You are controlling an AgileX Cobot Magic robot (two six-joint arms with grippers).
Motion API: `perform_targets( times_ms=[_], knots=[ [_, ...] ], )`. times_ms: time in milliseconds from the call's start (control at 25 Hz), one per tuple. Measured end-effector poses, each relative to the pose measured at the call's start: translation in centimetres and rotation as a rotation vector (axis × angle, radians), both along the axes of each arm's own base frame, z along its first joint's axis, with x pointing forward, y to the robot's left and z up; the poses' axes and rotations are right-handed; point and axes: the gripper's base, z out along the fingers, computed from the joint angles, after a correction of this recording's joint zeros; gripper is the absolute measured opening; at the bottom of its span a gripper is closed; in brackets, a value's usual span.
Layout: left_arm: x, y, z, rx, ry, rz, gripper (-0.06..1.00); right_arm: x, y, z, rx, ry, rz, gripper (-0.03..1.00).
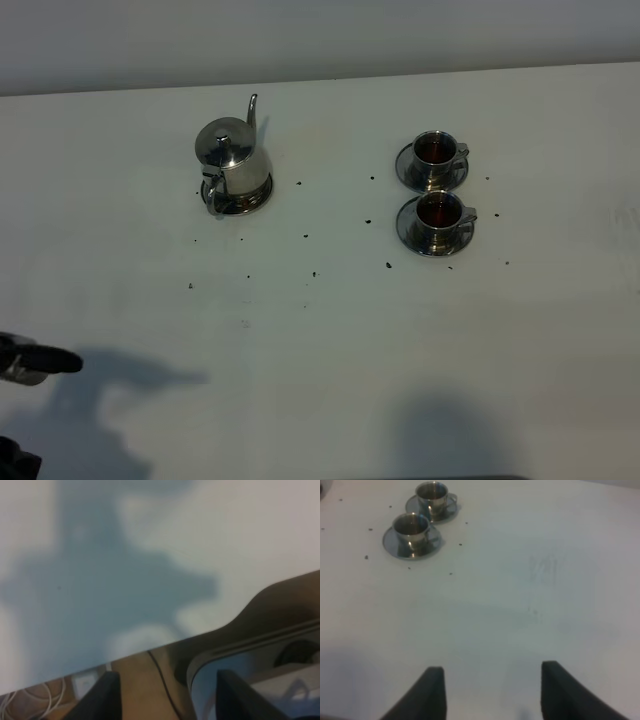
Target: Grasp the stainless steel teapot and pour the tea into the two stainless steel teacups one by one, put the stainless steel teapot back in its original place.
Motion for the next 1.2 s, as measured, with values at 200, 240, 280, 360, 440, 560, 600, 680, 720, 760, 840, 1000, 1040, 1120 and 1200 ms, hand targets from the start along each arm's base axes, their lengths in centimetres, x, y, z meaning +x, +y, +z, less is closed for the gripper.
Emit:
perform_targets(
  times_ms=[200, 240, 280, 360, 440, 560, 600, 680, 720, 760, 840, 1000, 1040, 1120, 1200],
  knots=[
    [-2.1, 1.0, 1.3, -0.043, -0.168, 0.072, 0.46, 0.0, 0.0, 0.0, 0.000, 0.000, 0.000, 0.42],
    [-2.6, 1.3, 1.6, -0.048, -0.208, 0.095, 0.46, 0.0, 0.0, 0.0, 0.000, 0.000, 0.000, 0.42],
    [-3.2, 1.4, 1.8, -0.059, -0.247, 0.117, 0.46, 0.0, 0.0, 0.0, 0.000, 0.000, 0.000, 0.42],
    [-4.1, 1.7, 2.1, -0.067, -0.315, 0.142, 0.46, 0.0, 0.0, 0.0, 0.000, 0.000, 0.000, 0.42],
    [-5.0, 1.7, 2.3, -0.083, -0.372, 0.161, 0.46, 0.0, 0.0, 0.0, 0.000, 0.000, 0.000, 0.42],
    [-6.2, 1.8, 2.5, -0.100, -0.451, 0.163, 0.46, 0.0, 0.0, 0.0, 0.000, 0.000, 0.000, 0.42],
    [-6.5, 1.8, 2.5, -0.103, -0.469, 0.164, 0.46, 0.0, 0.0, 0.0, 0.000, 0.000, 0.000, 0.42],
    [-7.2, 1.8, 2.6, -0.109, -0.514, 0.161, 0.46, 0.0, 0.0, 0.0, 0.000, 0.000, 0.000, 0.42],
    [-7.5, 1.9, 2.6, -0.112, -0.534, 0.160, 0.46, 0.0, 0.0, 0.0, 0.000, 0.000, 0.000, 0.42],
    [-7.9, 1.9, 2.6, -0.116, -0.560, 0.159, 0.46, 0.0, 0.0, 0.0, 0.000, 0.000, 0.000, 0.42],
    [-8.7, 1.9, 2.7, -0.124, -0.617, 0.156, 0.46, 0.0, 0.0, 0.0, 0.000, 0.000, 0.000, 0.42],
    [-9.4, 2.0, 2.5, -0.128, -0.653, 0.153, 0.46, 0.0, 0.0, 0.0, 0.000, 0.000, 0.000, 0.42],
    [-9.4, 2.0, 2.5, -0.128, -0.652, 0.153, 0.46, 0.0, 0.0, 0.0, 0.000, 0.000, 0.000, 0.42],
    [-9.4, 2.0, 2.5, -0.128, -0.653, 0.153, 0.46, 0.0, 0.0, 0.0, 0.001, 0.000, 0.000, 0.42],
    [-9.4, 2.0, 2.5, -0.128, -0.652, 0.153, 0.46, 0.0, 0.0, 0.0, 0.001, 0.000, 0.000, 0.42]
  ],
)
